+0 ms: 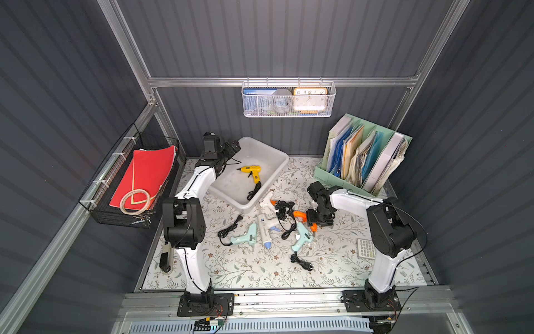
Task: Put the hot melt glue gun into the storage box
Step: Pick up the hot melt adhesive gun from the center of the board.
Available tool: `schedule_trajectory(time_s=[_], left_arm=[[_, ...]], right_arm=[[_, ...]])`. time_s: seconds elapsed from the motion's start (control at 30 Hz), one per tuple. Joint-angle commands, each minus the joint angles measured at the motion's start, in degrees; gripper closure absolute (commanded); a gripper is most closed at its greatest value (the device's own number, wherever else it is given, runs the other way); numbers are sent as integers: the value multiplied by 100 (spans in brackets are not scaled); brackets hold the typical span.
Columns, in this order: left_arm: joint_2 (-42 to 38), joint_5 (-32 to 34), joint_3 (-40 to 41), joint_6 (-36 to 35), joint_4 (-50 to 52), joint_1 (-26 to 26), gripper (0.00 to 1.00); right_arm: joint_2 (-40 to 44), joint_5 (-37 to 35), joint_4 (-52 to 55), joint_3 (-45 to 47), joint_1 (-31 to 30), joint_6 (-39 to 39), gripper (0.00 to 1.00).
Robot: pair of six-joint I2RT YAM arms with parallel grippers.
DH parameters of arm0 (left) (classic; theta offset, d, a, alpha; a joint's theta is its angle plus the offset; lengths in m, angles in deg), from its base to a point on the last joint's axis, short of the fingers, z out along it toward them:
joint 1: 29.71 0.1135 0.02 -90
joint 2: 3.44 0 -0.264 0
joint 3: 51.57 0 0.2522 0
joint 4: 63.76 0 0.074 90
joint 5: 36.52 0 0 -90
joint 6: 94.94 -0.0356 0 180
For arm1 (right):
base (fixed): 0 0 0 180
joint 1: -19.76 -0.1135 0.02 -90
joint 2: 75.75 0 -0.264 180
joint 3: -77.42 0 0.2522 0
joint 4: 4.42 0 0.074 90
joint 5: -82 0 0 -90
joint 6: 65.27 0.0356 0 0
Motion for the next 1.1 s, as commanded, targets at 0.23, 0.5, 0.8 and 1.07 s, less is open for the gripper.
schedule_trajectory(time_s=[0.23, 0.5, 0.8, 1.07], left_arm=[[-1481, -156, 1360, 23, -445, 4, 0], [-2179, -460, 1939, 22, -650, 9, 0], [-2239, -1968, 1826, -684, -734, -1, 0], [-1712, -2537, 658, -2325, 904, -509, 0]], right_arm=[[-94, -645, -180, 234, 6, 179, 56], [111, -661, -691, 429, 21, 99, 87], [1089, -1135, -1548, 903, -25, -400, 100], [2115, -2014, -2725, 1413, -436, -1376, 100]])
